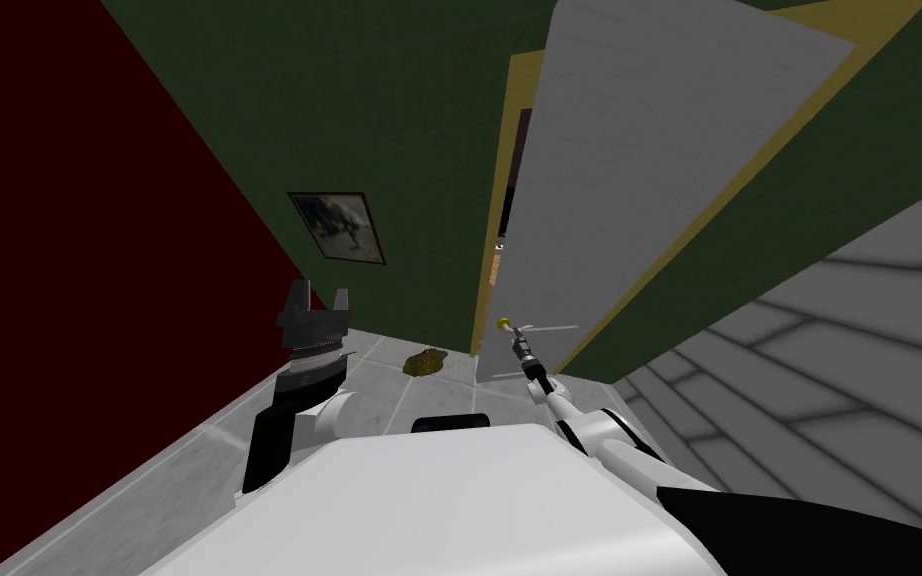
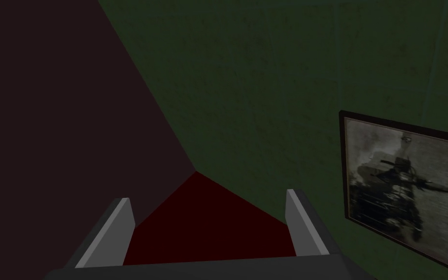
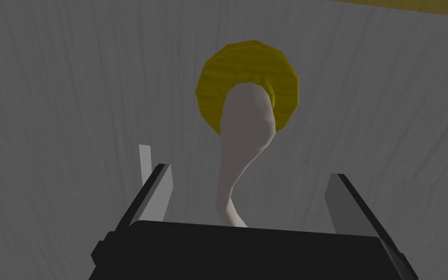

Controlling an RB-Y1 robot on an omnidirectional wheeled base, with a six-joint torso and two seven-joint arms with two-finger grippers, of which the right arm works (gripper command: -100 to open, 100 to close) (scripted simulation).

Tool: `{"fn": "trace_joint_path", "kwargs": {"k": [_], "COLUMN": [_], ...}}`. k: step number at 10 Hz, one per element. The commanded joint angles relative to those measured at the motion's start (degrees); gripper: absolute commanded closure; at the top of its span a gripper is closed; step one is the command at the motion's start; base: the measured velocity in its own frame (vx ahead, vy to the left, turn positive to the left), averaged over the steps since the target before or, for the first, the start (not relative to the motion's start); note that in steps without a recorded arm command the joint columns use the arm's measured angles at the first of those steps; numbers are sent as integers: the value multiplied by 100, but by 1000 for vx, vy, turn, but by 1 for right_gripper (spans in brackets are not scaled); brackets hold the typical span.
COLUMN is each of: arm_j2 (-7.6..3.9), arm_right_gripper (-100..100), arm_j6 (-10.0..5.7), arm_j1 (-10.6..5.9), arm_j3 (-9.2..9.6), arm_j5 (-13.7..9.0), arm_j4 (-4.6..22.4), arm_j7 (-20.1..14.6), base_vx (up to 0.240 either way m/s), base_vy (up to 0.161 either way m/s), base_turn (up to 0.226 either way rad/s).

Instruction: Pull the door open

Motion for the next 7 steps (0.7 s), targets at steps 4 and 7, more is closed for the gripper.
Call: {"fn": "trace_joint_path", "kwargs": {"k": [4, 7], "arm_j2": [-229, -376], "arm_right_gripper": [-100, -100], "arm_j6": [-137, -252], "arm_j1": [265, 362], "arm_j3": [-85, -139], "arm_j5": [-70, -115], "arm_j4": [-336, -60], "arm_j7": [-152, -249], "base_vx": [83, 53], "base_vy": [22, 9], "base_turn": [72, 46]}}
